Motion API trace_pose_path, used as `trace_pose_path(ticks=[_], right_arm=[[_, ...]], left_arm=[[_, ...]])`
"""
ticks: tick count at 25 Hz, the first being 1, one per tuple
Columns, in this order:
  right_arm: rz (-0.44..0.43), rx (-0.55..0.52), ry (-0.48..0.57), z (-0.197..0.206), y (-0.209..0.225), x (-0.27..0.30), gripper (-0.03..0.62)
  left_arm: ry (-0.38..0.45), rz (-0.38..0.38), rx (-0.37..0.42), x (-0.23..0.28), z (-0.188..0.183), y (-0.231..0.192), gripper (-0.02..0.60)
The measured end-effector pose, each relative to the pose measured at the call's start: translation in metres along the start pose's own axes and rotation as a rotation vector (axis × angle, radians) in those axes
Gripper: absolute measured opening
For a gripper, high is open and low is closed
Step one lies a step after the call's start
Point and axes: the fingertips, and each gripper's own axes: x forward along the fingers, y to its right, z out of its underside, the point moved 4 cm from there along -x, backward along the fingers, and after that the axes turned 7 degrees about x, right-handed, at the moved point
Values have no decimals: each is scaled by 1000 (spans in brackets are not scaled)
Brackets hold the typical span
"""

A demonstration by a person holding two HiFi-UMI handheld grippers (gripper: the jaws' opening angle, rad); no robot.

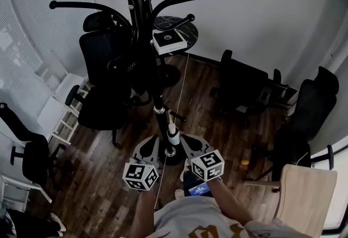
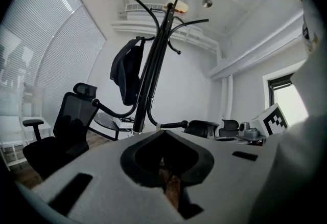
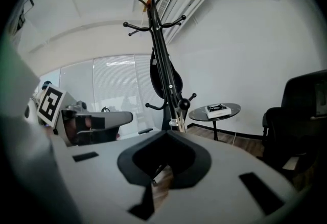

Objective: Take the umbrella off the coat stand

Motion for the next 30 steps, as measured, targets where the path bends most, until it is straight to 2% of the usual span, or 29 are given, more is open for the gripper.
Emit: trace_pose_path(ticks=[7, 17, 30], right_arm=[[-22, -2, 9, -7, 0, 10, 12], [1, 29, -1, -3, 16, 16, 12], [-15, 8, -46, -1, 38, 39, 12]], left_arm=[[-7, 1, 19, 5, -1, -1, 20], [-23, -7, 22, 15, 3, -5, 20], [-50, 12, -9, 56, 18, -16, 20]])
